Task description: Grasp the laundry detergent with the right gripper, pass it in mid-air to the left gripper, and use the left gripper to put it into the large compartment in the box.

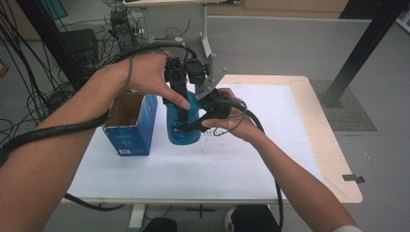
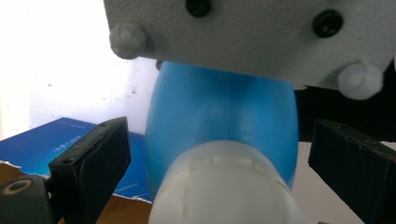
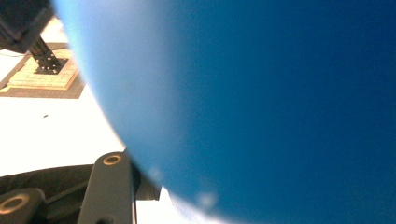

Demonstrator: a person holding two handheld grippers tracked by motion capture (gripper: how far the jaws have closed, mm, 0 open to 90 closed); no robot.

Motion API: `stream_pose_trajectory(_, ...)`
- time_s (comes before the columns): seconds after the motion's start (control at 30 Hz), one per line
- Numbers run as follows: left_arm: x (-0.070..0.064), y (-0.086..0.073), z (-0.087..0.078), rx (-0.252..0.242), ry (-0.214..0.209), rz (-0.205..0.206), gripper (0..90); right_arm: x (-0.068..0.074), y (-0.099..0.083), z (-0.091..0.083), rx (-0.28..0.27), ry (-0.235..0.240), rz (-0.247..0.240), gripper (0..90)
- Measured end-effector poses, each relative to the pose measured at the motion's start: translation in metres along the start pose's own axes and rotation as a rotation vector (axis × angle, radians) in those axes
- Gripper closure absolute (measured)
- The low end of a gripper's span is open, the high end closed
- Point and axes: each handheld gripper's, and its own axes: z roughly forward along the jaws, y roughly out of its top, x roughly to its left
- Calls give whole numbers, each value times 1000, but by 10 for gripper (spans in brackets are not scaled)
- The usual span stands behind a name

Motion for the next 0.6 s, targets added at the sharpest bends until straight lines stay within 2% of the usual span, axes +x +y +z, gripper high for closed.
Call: stream_pose_trajectory(0.6, -2, -2, -1, -4, 2, -1, 64, 0, 0, 2, 3, 1, -3, 428)
